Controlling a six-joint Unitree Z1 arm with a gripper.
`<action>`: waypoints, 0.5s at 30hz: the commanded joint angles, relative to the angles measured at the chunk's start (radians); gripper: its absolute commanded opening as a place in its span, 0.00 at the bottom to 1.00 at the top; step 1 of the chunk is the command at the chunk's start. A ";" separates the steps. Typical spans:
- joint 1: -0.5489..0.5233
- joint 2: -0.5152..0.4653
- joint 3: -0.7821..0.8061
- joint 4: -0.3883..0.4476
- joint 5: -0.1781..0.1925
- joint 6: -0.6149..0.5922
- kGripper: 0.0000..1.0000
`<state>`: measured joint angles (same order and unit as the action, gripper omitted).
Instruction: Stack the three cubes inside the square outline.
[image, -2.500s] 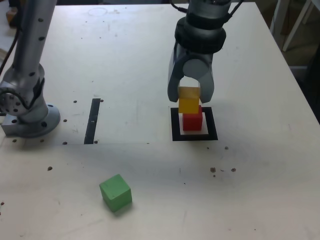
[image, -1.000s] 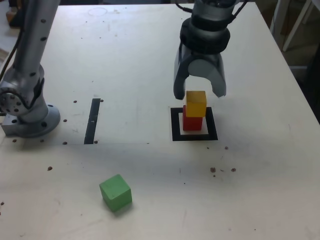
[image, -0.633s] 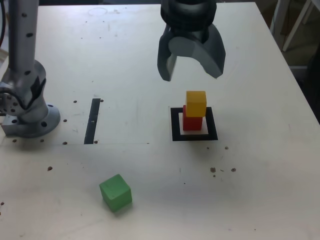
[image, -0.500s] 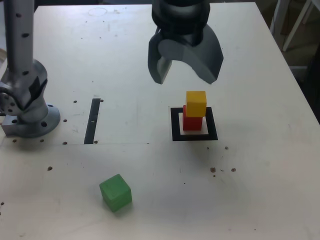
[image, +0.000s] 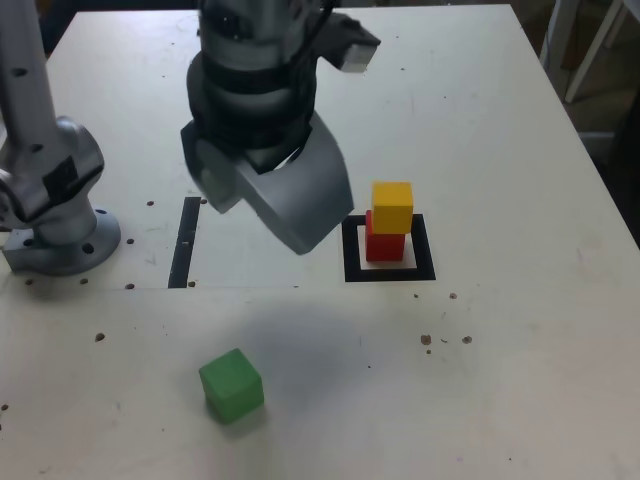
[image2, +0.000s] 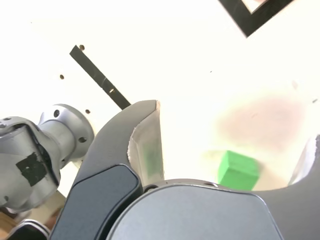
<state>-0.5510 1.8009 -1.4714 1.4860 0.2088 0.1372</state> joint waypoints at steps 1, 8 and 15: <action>-0.034 -0.006 0.017 -0.008 -0.013 0.002 0.99; -0.131 0.013 0.057 -0.055 -0.057 -0.015 0.99; -0.195 0.047 0.137 -0.166 -0.085 -0.049 0.98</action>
<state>-0.7407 1.8428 -1.3382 1.3287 0.1260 0.0928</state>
